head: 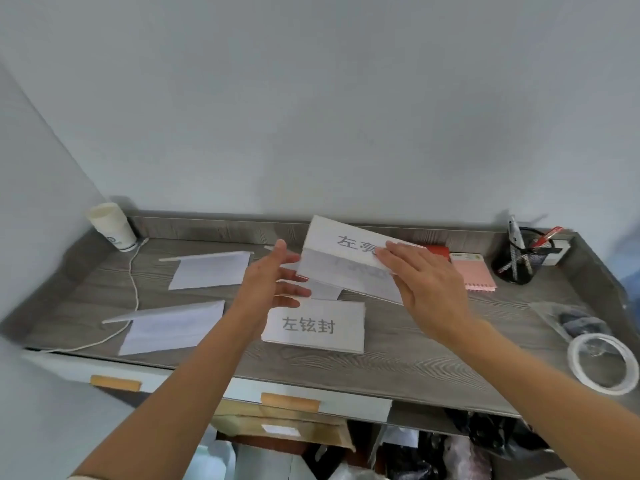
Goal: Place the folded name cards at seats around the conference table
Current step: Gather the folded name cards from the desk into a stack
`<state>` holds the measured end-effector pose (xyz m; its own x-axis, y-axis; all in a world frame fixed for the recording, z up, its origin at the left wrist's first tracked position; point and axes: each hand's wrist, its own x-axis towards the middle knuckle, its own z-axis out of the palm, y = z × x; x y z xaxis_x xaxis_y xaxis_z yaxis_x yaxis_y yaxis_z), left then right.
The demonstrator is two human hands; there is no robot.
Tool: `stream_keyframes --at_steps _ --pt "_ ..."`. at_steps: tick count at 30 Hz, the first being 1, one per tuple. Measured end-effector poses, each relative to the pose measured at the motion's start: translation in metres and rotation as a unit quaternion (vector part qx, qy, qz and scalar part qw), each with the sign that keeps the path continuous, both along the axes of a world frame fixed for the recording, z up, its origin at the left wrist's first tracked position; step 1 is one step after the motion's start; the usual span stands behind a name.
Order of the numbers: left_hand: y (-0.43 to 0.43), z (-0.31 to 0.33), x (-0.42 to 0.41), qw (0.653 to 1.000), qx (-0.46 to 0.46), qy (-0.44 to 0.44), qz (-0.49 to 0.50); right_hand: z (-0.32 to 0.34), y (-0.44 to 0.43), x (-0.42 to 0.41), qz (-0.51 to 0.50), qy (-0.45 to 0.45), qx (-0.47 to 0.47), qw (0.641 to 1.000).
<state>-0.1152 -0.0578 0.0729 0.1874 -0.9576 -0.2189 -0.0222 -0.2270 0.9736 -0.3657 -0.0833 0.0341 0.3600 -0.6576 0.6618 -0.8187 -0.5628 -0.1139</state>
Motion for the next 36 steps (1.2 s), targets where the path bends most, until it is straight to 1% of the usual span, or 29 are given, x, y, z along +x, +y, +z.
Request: stream_keyframes --at_steps 4,6,8,9,10,11,12,13,14,15,17,18,21,24,26,29,31,34,36 --pt "-0.003 0.000 0.011 1.000 0.003 -0.006 -0.018 -0.003 -0.012 0.014 0.009 0.045 -0.045 0.998" --pt "-0.004 -0.002 0.018 0.999 0.003 -0.025 -0.047 -0.005 -0.013 0.022 0.029 0.050 -0.059 0.997" --pt "-0.006 -0.007 0.029 0.998 0.011 -0.018 -0.061 -0.008 -0.014 0.029 0.039 0.051 -0.055 0.996" --pt "-0.006 -0.009 0.035 0.998 0.008 -0.006 -0.066 -0.008 -0.014 0.033 0.028 0.045 -0.030 0.998" --pt "-0.008 -0.011 0.041 0.998 0.000 0.006 -0.069 -0.009 -0.013 0.036 0.006 0.025 0.023 0.999" --pt "-0.009 -0.013 0.046 0.997 -0.010 0.012 -0.074 -0.008 -0.012 0.038 -0.016 -0.016 0.105 0.994" --pt "-0.011 -0.015 0.051 0.997 -0.021 0.011 -0.080 -0.005 -0.010 0.039 -0.028 -0.078 0.201 0.976" --pt "-0.013 -0.017 0.055 0.996 -0.029 0.002 -0.087 -0.002 -0.009 0.041 -0.018 -0.146 0.291 0.945" --pt "-0.015 -0.019 0.059 0.995 -0.033 -0.011 -0.095 -0.001 -0.008 0.041 0.003 -0.194 0.349 0.917" --pt "-0.017 -0.022 0.063 0.994 -0.035 -0.025 -0.104 -0.002 -0.007 0.040 0.020 -0.221 0.381 0.898" --pt "-0.022 -0.030 0.073 0.990 -0.035 -0.044 -0.126 -0.005 -0.004 0.038 0.036 -0.259 0.407 0.875" --pt "-0.024 -0.034 0.077 0.989 -0.034 -0.048 -0.135 -0.007 -0.002 0.038 0.034 -0.265 0.408 0.873" --pt "-0.030 -0.047 0.093 0.978 -0.033 -0.080 -0.189 -0.019 0.004 0.044 0.000 -0.267 0.381 0.885" --pt "-0.034 -0.064 0.101 0.957 -0.034 -0.171 -0.231 -0.038 0.013 0.050 -0.028 -0.253 0.376 0.891" --pt "-0.035 -0.077 0.104 0.943 -0.035 -0.214 -0.251 -0.050 0.019 0.054 -0.054 -0.234 0.380 0.893" --pt "-0.036 -0.095 0.105 0.932 -0.029 -0.234 -0.275 -0.057 0.021 0.058 -0.085 -0.186 0.381 0.902" --pt "-0.037 -0.103 0.104 0.927 -0.015 -0.243 -0.284 -0.057 0.018 0.062 -0.102 -0.130 0.383 0.909" --pt "-0.042 -0.113 0.106 0.924 0.011 -0.242 -0.295 -0.052 0.014 0.069 -0.136 -0.060 0.400 0.905" --pt "-0.044 -0.113 0.110 0.919 0.018 -0.251 -0.304 -0.046 0.012 0.074 -0.157 0.000 0.379 0.912"
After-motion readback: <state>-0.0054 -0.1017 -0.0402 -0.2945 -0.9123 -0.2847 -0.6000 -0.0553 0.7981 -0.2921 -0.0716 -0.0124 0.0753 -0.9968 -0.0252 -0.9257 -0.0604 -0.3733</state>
